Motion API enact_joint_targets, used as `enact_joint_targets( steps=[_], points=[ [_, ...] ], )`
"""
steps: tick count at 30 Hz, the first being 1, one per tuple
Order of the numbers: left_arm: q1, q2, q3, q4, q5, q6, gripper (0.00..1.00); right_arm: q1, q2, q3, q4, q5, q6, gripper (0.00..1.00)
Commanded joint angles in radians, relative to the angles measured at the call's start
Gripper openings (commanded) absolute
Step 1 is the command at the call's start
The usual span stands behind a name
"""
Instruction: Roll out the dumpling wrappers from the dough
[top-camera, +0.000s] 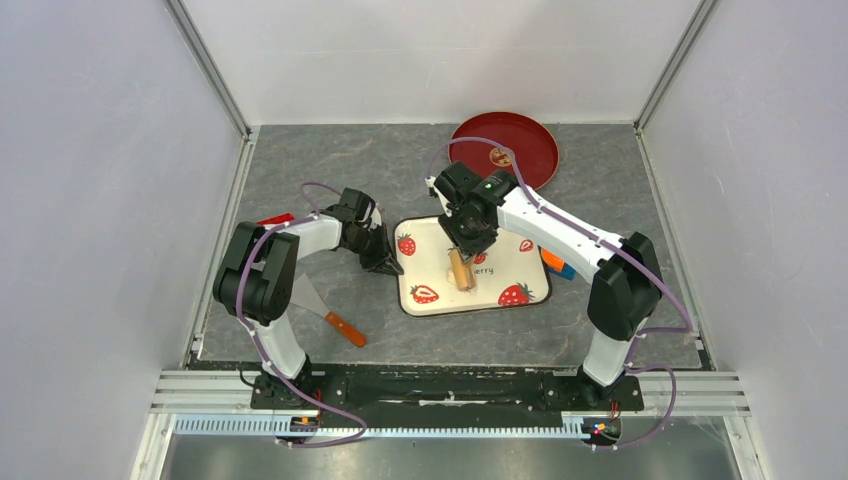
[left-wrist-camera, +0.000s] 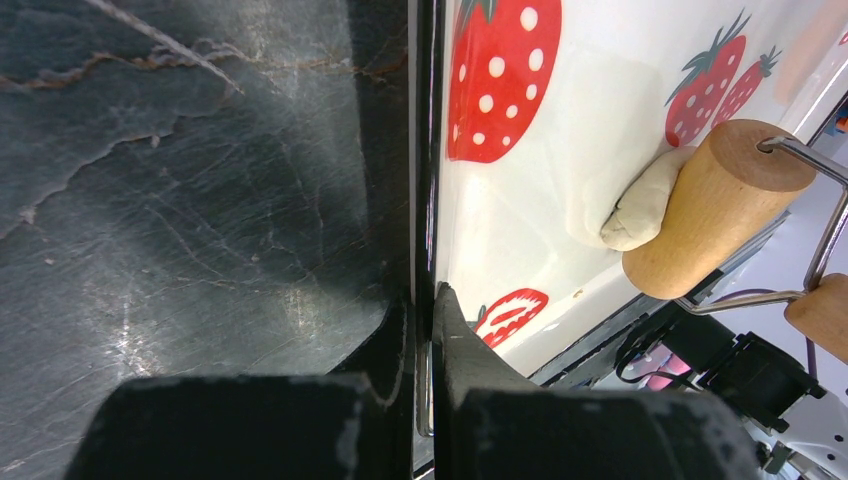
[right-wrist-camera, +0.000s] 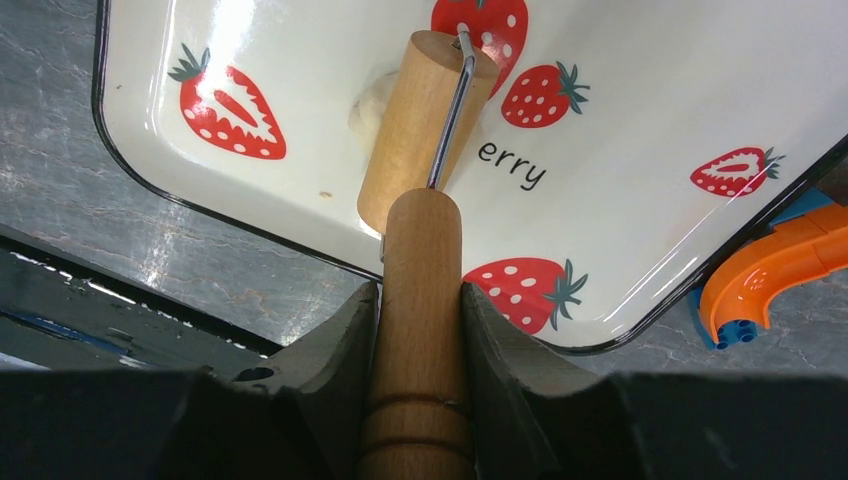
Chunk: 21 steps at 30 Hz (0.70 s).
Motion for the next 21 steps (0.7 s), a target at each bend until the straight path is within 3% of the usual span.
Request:
enact_joint_targets(
  steps=[1, 21],
  points=[
    [-0.049, 0.08, -0.029, -0.013, -0.127, 0.036, 0.02, 0.072, 0.162, -0.078, 0.197, -0.381, 0.072, 0.0],
    [-0.054, 0.08, -0.025, -0.019, -0.13, 0.037, 0.02, 0.071, 0.176, -0.071, 0.184, -0.352, 0.067, 0.0]
  ],
)
